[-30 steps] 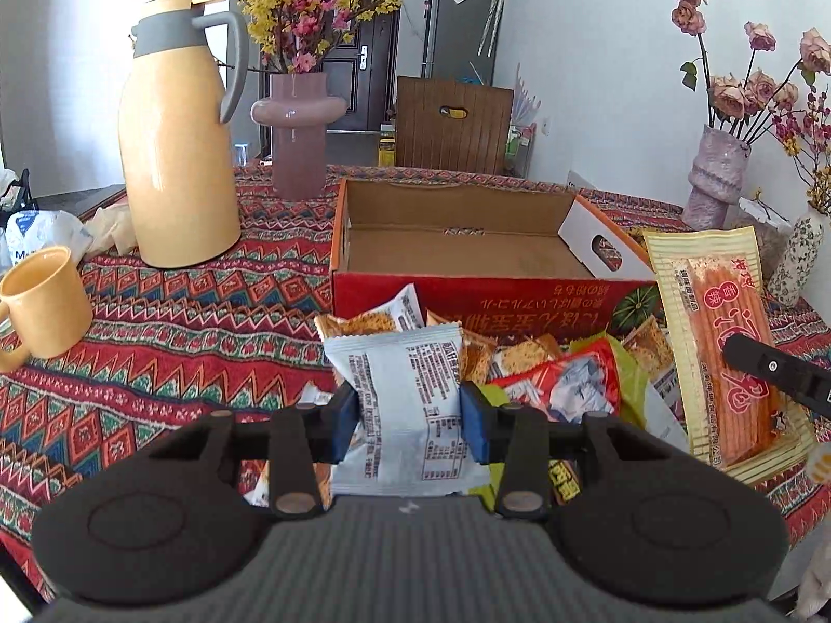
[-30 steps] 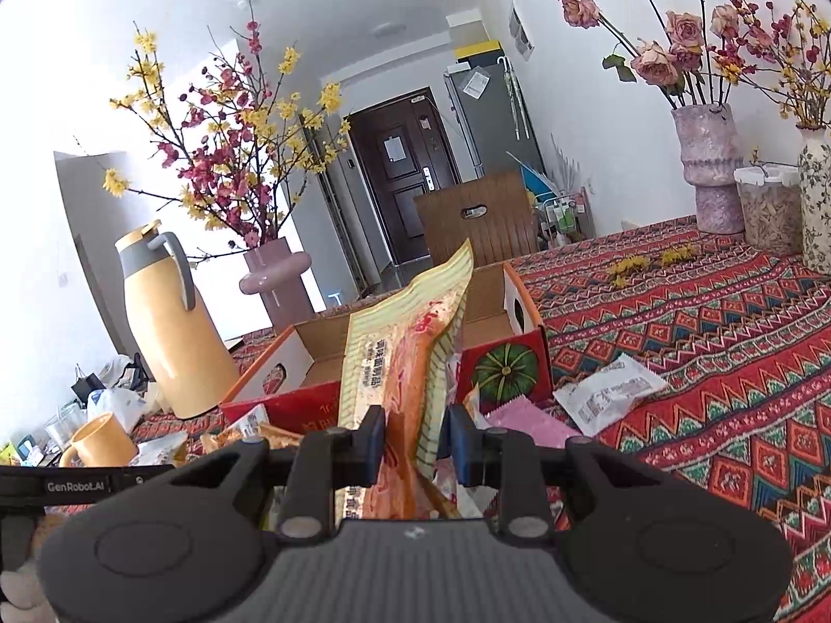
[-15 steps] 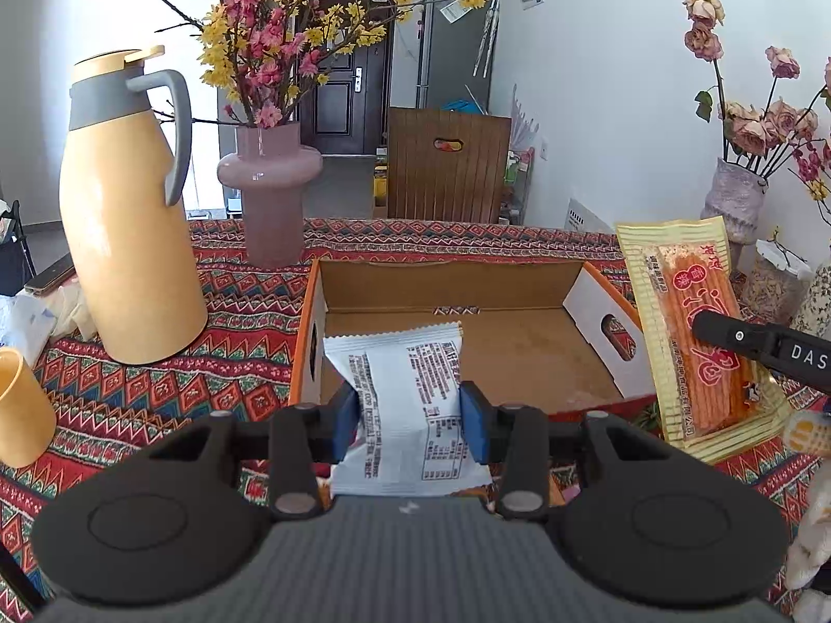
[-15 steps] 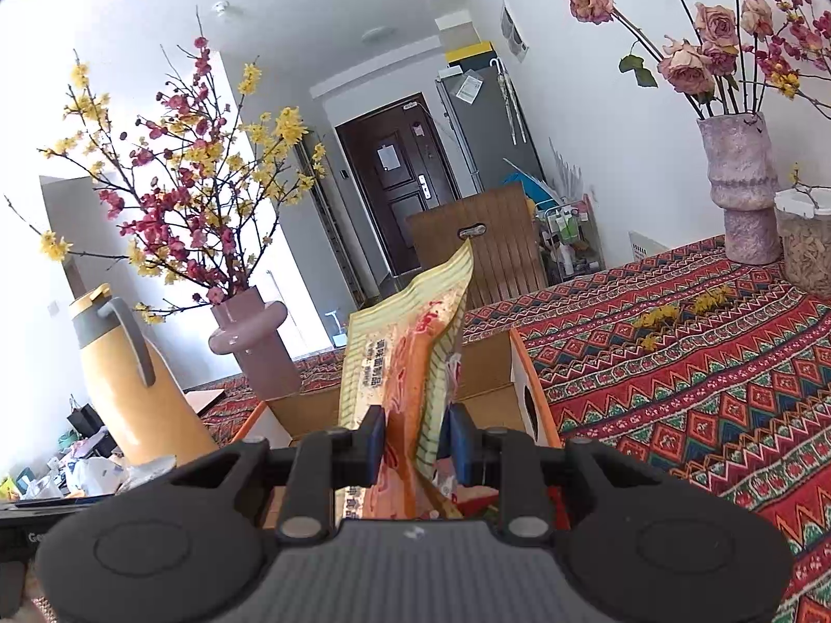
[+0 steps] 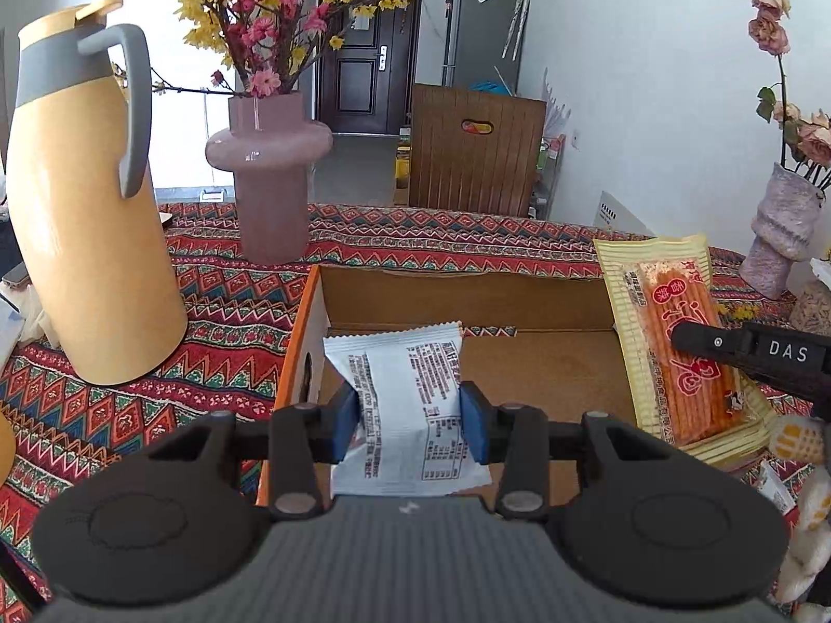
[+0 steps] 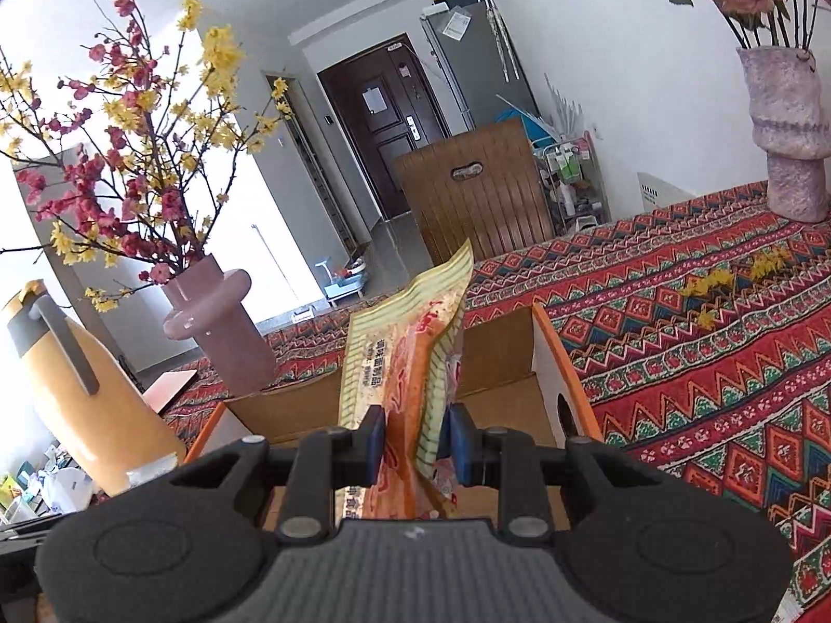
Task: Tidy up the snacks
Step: 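Carry both packets into the cardboard box and open both grippers to release them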
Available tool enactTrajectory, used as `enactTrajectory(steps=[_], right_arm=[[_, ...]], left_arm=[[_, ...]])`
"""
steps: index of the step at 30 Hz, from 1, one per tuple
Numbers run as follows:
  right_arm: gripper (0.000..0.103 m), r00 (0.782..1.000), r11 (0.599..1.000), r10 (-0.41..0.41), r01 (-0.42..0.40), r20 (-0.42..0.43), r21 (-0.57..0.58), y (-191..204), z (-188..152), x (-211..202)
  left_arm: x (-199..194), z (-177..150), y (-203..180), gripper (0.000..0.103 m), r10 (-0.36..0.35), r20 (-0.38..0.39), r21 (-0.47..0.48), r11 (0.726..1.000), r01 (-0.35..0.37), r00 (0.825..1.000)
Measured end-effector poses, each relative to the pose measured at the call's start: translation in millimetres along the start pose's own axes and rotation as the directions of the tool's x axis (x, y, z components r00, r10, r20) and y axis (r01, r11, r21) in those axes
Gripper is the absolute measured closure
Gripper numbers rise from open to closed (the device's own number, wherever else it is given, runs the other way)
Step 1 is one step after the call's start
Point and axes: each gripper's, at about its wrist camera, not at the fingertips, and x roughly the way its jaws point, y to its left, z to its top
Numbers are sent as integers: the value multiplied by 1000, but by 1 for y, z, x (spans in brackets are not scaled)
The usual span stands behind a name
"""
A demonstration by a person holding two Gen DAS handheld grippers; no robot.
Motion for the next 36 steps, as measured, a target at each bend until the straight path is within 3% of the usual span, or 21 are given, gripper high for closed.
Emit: enactTrajectory(steps=[7, 8, 10, 11, 12, 14, 18, 24, 36], right_arm=[[76, 999, 999, -33, 33, -13, -4, -10, -8, 14], [73, 999, 999, -33, 33, -17, -4, -11, -8, 15], [70, 998, 999, -54, 54, -18, -5, -12, -9, 16], [56, 998, 998, -59, 59, -16, -2, -13, -10, 15], [41, 998, 998, -66, 66, -7, -2, -13, -10, 14], [21, 996, 996, -86, 86, 20, -4, -13, -11, 9], [8, 995, 996, -84, 84, 61, -7, -11, -9, -1], [0, 988, 995, -87, 93, 128, -44, 2, -2, -27], [0, 981, 981, -96, 123, 171, -153, 19, -31, -98]], left_arm=[[27, -9, 12, 60, 1, -29, -27, 1000, -2, 1000], [28, -9, 14, 58, -5, -28, -30, 1000, 4, 1000], [24, -9, 16, 41, -13, -11, -33, 999, 12, 1000], [21, -9, 16, 35, -13, 4, -33, 999, 13, 1000], [18, -9, 16, 21, -13, 21, -33, 999, 13, 1000], [12, -9, 15, 15, -12, 53, -28, 1000, 13, 999], [2, -7, 10, 5, -16, 85, -17, 1000, 18, 996], [-22, -2, 2, 0, -15, 131, -4, 1000, 16, 991], [-65, -15, 15, 0, 4, 160, 9, 1000, -5, 987]])
